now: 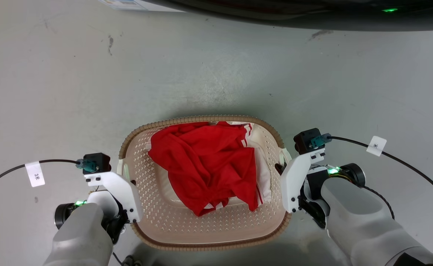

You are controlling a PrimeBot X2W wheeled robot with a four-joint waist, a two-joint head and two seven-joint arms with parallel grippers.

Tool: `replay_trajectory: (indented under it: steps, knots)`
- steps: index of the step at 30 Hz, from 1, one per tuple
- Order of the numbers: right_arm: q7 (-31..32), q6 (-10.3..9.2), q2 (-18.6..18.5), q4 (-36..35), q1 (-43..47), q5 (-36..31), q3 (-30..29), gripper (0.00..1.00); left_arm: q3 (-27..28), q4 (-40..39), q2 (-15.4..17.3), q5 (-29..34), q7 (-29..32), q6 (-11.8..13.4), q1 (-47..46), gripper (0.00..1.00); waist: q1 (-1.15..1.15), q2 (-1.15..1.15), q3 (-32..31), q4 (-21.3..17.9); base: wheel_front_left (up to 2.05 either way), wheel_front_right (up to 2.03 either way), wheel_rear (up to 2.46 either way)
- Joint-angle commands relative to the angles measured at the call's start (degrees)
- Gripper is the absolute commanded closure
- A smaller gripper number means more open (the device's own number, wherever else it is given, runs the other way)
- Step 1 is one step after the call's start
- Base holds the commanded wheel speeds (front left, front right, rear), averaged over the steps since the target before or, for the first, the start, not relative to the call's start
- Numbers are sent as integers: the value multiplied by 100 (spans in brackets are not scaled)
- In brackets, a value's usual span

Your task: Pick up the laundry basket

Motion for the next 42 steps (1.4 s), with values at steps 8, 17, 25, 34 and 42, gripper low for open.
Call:
replay_trajectory:
  steps: [8, 17, 25, 34, 42]
  knots:
    - [93, 81, 138, 32, 65, 238, 233, 100, -244, -41, -60, -326, 102, 6, 99, 100, 0, 0, -324, -3, 0, 0, 0]
    - [490, 81, 139, 30, 355, 620, 421, 100, -648, 19, -39, -578, 826, 6, 274, 100, 0, 0, -1326, -102, 0, 0, 0]
    - [1015, 81, 138, 164, 463, 889, 563, 100, -979, -2, 20, -748, 1392, 6, 88, 100, 0, 0, -2153, -208, 0, 0, 0]
    - [1572, 81, 132, 321, 390, 1126, 630, 100, -1318, -110, 15, -969, 2151, 5, -100, 100, 0, 0, -2926, -325, 0, 0, 0]
    - [2188, 81, 35, 431, 228, 1337, 610, 100, -1598, -170, -87, -1171, 2817, -4, -275, 100, 0, 0, -3493, -377, 0, 0, 0]
